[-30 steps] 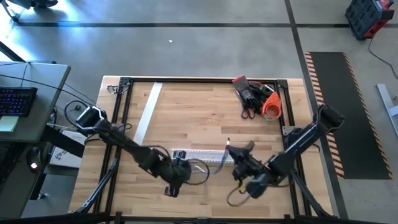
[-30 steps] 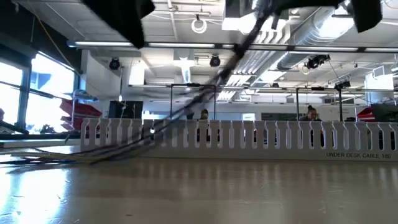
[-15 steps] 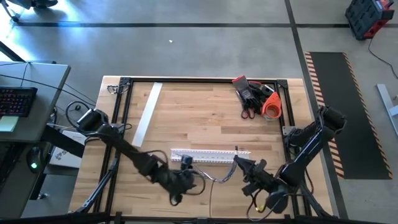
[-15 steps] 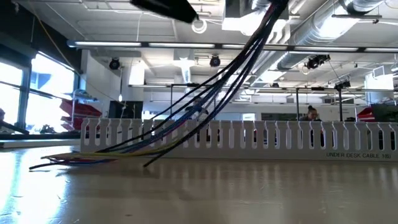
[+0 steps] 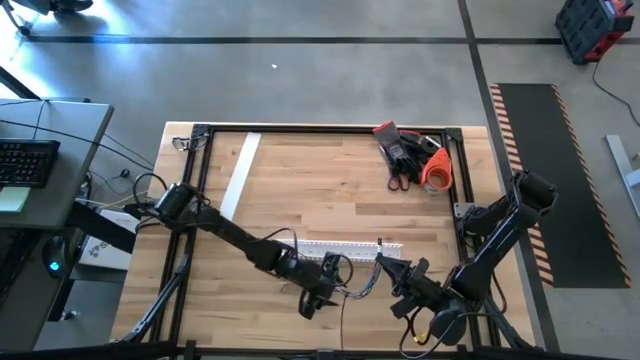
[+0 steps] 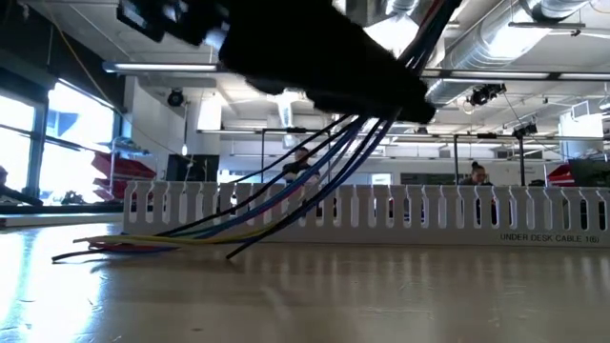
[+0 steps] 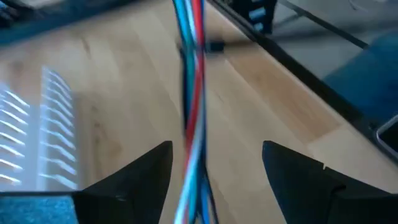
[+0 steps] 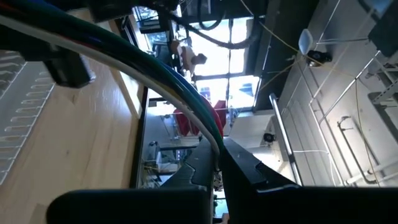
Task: Ziptie cables
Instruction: Put the colored ziptied cable into the white cable duct
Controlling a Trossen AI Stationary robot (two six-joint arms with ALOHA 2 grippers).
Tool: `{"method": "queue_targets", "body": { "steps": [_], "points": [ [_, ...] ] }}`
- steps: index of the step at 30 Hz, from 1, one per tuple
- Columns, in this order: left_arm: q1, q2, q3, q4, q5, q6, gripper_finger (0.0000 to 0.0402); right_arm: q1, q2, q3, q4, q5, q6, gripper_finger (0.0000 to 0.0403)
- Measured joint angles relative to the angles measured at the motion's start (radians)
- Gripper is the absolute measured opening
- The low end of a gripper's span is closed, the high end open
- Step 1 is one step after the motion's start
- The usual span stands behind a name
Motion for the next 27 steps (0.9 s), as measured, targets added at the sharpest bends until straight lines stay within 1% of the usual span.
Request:
{"method": "queue_targets", "body": {
  "steps": [3,6,8,12,13,14,16,18,20,24,27],
  "points": [
    [0.004,0.017,0.0,-0.028,0.022,-0.008,0.0216,0.0,0.0,0.0,-0.001,0.001,0.0,0.0],
    [0.003,0.015,0.0,-0.059,0.04,-0.009,0.018,0.001,0.0,0.0,0.0,0.006,-0.003,0.0],
    [0.002,0.015,0.0,-0.08,0.046,-0.019,0.0143,0.007,0.0,0.0,-0.001,0.025,-0.003,0.0],
    [0.0,0.015,0.001,-0.127,0.045,-0.038,0.0039,0.022,0.0,0.0,0.0,0.05,-0.003,0.0],
    [-0.002,0.015,0.001,-0.149,0.037,-0.047,0.002,0.028,0.0,0.0,0.0,0.057,-0.003,0.0],
    [-0.007,0.01,0.001,-0.181,0.015,-0.064,0.0011,0.034,0.0,0.0,0.001,0.059,-0.002,0.0],
    [-0.024,-0.013,0.006,-0.281,-0.076,-0.091,0.001,0.044,0.001,0.0,-0.001,0.058,0.012,0.0],
    [-0.052,-0.051,0.03,-0.436,-0.177,-0.114,0.0004,0.049,0.001,0.0,-0.013,0.059,0.05,0.0],
    [-0.09,-0.094,0.065,-0.61,-0.295,-0.153,0.0001,0.047,0.001,0.0,-0.061,0.058,0.115,0.0],
    [-0.165,-0.153,0.139,-0.97,-0.545,-0.241,0.0,0.011,0.001,0.0,-0.218,0.047,0.315,0.0],
    [-0.201,-0.168,0.164,-1.192,-0.677,-0.331,0.0,-0.034,0.001,0.0,-0.348,-0.002,0.495,0.0]
  ]
}}
